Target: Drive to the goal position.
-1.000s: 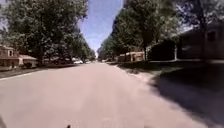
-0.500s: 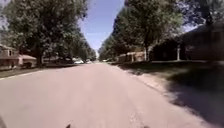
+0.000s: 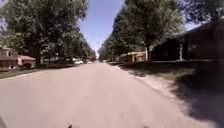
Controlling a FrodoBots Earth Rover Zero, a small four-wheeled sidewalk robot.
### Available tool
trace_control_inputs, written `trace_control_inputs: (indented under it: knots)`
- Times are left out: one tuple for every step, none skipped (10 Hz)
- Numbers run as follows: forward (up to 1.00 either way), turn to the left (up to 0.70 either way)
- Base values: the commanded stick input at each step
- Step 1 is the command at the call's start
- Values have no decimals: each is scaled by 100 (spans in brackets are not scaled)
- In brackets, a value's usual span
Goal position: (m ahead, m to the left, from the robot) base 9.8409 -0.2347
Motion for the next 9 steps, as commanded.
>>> trace_control_inputs:
  knots:
    - [70, 0]
    - [70, 0]
    - [70, 0]
    - [70, 0]
    - [70, -35]
    - [70, -35]
    - [70, -23]
    - [70, 0]
    - [70, 0]
